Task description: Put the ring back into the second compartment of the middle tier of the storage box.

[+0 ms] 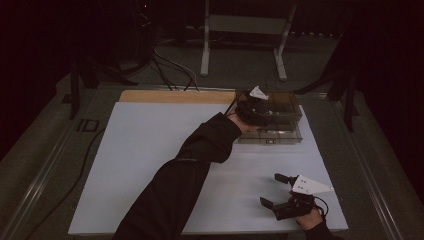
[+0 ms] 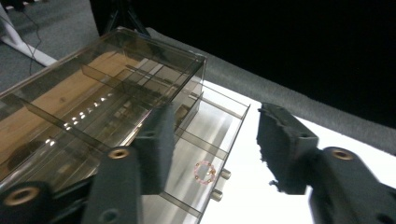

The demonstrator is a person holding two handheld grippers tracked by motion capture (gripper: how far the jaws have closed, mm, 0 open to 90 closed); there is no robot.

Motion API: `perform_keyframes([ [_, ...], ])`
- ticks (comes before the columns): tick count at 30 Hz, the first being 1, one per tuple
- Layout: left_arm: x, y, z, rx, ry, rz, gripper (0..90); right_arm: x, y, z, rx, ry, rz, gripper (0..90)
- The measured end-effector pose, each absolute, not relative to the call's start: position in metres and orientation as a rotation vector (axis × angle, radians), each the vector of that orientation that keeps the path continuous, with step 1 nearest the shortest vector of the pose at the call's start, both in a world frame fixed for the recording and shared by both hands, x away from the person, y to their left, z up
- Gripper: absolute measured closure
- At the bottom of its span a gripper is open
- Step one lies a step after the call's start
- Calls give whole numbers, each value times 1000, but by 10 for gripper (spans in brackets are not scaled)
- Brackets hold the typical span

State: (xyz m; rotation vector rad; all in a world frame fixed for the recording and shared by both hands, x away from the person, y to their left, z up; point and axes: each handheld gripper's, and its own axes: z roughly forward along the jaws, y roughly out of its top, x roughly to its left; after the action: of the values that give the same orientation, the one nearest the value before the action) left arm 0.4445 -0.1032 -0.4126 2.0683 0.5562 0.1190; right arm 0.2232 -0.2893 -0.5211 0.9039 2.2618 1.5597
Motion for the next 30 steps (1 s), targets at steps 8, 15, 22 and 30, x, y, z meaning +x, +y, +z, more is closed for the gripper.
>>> perform_keyframes([
  [8,437,-88,-403,2056,575,136,276,223,-289,-521,905,2261,1556,0],
  [15,434,-66,-399,2055,544,89,126,224,-289,-523,909,2265,1547,0],
  [22,436,-45,-396,2035,533,101,8,225,-290,-524,915,2265,1545,0],
  [30,435,-24,-398,2023,501,58,8,227,-289,-524,915,2268,1548,0],
])
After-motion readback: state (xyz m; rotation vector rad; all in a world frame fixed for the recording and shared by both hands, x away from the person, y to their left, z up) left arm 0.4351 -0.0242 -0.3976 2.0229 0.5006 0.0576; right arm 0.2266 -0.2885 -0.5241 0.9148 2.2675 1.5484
